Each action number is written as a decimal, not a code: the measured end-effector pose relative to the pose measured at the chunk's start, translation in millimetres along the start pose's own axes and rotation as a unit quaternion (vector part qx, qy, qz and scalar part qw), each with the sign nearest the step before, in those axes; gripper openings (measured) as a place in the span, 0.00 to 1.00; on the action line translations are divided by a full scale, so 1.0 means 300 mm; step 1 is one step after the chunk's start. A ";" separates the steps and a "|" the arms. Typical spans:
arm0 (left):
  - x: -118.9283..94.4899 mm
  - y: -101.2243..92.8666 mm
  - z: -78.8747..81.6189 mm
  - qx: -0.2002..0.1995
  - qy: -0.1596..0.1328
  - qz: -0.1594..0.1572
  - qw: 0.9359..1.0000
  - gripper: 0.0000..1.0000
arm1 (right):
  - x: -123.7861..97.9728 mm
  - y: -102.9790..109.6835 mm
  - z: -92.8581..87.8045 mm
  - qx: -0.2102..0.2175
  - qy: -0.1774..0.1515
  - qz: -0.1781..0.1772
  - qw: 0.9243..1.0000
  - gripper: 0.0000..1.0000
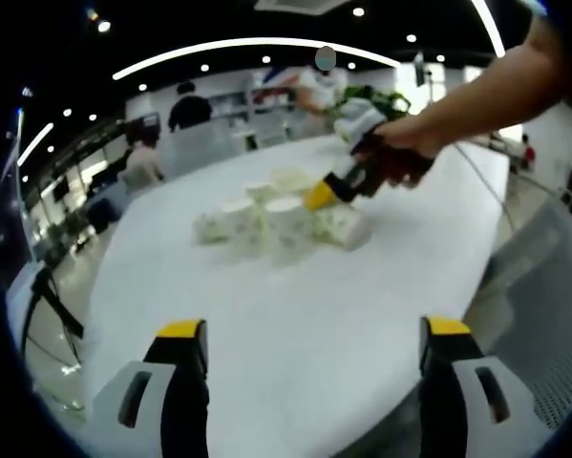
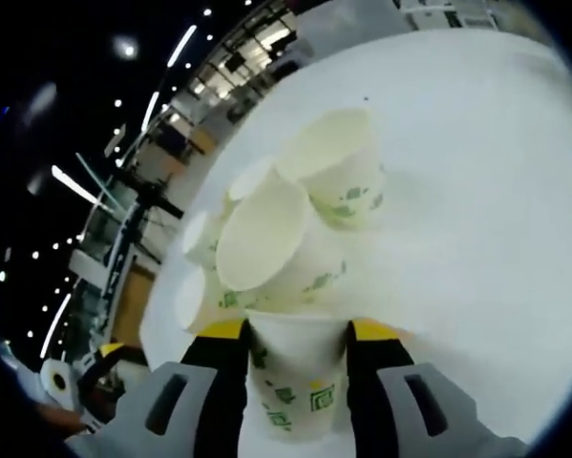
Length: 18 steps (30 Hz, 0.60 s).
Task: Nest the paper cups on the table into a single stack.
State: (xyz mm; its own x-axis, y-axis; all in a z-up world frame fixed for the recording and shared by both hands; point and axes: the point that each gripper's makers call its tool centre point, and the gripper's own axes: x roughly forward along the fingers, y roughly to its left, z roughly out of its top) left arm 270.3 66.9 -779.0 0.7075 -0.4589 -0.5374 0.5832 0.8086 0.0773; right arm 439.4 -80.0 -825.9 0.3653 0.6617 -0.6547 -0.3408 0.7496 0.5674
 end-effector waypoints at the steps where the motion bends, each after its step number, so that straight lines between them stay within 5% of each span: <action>1: 0.000 0.000 0.000 0.000 0.000 0.000 1.000 0.90 | -0.006 0.000 -0.002 -0.001 0.000 -0.001 1.000 0.37; 18: -0.002 -0.002 0.003 0.005 0.000 -0.002 1.000 0.90 | -0.091 0.007 -0.005 -0.098 -0.014 0.015 0.995 0.37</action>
State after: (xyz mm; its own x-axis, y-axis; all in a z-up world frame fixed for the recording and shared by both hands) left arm 269.7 66.3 -778.0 0.7057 -0.4621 -0.5371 0.5897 0.8033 0.0837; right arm 427.3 -96.5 -807.5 0.3756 0.6856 -0.6236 -0.5134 0.7141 0.4759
